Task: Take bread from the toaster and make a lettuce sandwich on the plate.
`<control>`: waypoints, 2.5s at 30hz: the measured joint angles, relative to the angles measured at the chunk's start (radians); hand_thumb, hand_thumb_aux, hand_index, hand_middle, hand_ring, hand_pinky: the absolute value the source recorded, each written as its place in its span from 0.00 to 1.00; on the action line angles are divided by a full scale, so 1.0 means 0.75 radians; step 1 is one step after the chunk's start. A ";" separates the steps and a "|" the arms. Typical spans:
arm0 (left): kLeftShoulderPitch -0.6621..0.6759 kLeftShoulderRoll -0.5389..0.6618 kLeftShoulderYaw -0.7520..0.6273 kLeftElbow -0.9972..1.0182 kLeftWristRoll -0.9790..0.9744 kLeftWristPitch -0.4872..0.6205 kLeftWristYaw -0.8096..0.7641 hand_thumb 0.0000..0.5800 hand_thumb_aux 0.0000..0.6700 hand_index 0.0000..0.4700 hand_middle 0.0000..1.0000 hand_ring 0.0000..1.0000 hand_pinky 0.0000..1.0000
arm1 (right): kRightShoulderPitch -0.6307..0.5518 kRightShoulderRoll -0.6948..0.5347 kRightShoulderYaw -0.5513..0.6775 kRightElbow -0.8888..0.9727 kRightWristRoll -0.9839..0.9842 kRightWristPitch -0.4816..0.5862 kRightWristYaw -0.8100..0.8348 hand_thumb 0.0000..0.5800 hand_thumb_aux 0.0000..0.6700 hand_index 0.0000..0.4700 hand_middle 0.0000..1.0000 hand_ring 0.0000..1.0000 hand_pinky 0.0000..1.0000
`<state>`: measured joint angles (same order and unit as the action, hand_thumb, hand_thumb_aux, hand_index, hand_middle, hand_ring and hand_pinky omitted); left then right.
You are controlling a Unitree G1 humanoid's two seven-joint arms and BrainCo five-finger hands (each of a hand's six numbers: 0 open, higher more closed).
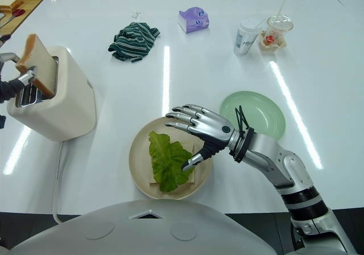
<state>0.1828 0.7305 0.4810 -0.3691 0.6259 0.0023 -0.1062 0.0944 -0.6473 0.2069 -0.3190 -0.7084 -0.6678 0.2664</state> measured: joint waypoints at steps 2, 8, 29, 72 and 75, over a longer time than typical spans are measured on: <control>-0.010 -0.004 0.007 -0.010 0.000 -0.003 0.020 1.00 1.00 1.00 0.00 0.00 0.00 | 0.000 0.001 0.000 0.003 0.000 0.000 0.000 0.00 0.00 0.00 0.00 0.00 0.00; -0.044 -0.009 0.046 -0.037 -0.001 -0.009 0.072 1.00 1.00 1.00 0.00 0.00 0.00 | -0.006 0.006 0.000 0.005 0.000 0.000 -0.002 0.00 0.00 0.00 0.00 0.00 0.00; -0.204 -0.115 0.154 -0.032 -0.614 0.135 -0.081 1.00 1.00 1.00 0.00 0.00 0.00 | -0.025 0.017 0.009 0.030 0.000 -0.001 -0.028 0.00 0.00 0.00 0.00 0.00 0.00; -0.264 -0.185 -0.898 -0.512 -1.092 0.682 -0.546 1.00 1.00 1.00 0.00 0.00 0.00 | -0.074 -0.307 -0.603 0.222 -0.159 0.066 -0.511 0.00 0.00 0.00 0.00 0.00 0.00; -0.260 -0.165 -0.982 -0.512 -1.045 0.685 -0.569 1.00 1.00 1.00 0.00 0.00 0.00 | -0.081 -0.311 -0.590 0.222 -0.158 0.063 -0.510 0.00 0.00 0.00 0.00 0.00 0.00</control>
<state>-0.0119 0.6067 -0.2552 -0.7528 -0.1581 0.5160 -0.5330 0.0336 -0.8802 -0.2359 -0.1521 -0.8271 -0.6205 -0.1162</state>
